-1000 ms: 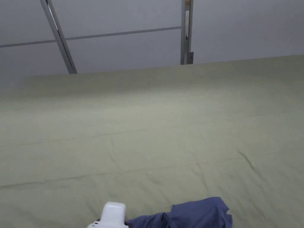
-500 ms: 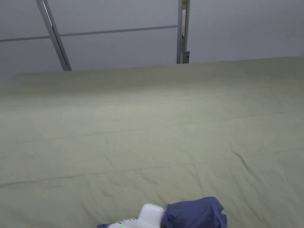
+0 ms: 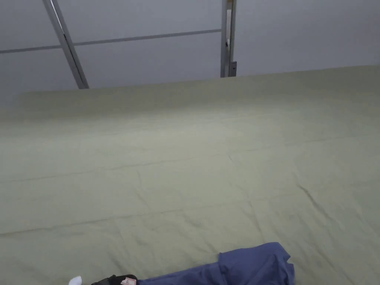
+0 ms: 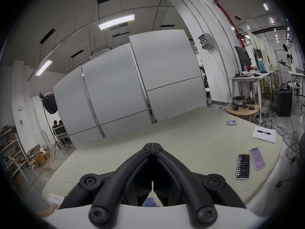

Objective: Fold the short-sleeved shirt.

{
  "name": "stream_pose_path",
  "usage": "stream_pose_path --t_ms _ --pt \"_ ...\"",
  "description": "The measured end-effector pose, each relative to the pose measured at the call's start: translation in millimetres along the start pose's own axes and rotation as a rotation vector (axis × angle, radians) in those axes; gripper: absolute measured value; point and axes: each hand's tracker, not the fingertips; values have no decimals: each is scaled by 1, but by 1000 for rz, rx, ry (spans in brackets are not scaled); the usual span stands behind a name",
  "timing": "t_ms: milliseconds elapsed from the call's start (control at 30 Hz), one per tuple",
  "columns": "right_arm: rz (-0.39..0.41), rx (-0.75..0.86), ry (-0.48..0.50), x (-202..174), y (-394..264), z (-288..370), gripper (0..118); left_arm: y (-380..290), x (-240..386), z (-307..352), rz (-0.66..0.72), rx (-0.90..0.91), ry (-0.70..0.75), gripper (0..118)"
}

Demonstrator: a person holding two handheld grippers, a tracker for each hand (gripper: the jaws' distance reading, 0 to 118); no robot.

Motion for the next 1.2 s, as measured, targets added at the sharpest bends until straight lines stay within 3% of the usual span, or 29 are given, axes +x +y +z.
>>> stream_pose_path --t_ms 67,167,267,333,400,467,567,700,867,1000,1100,1200 --pt "13 -1 1 -6 3 1 2 -12 -12 -12 71 -7 3 118" --pt "25 6 12 -13 9 3 2 -21 -7 -35 103 -50 -165 118" --pt "32 13 15 -15 12 4 2 -27 -5 -54 57 -96 -100 102" --pt "35 20 20 -19 14 6 2 -21 -2 -66 -25 -113 187 17" --pt "48 23 24 -23 16 9 2 -22 -5 -56 22 -111 9 17" --pt "69 27 24 -26 18 12 2 -24 12 -45 -11 -87 121 17" --pt "68 29 25 -26 20 11 2 -25 21 -23 -26 -85 165 17" --pt "57 41 28 -27 21 10 2 -21 17 40 10 62 209 17" --pt "30 20 58 -27 12 4 2 -14 16 96 -9 147 443 17" --pt "1 -6 82 -28 2 -2 2 -20 66 75 -145 156 561 17" --pt "6 -11 98 -28 2 -2 2 -27 115 35 -278 96 473 17" --pt "27 15 99 -26 5 4 2 -41 156 -19 -410 72 512 17"
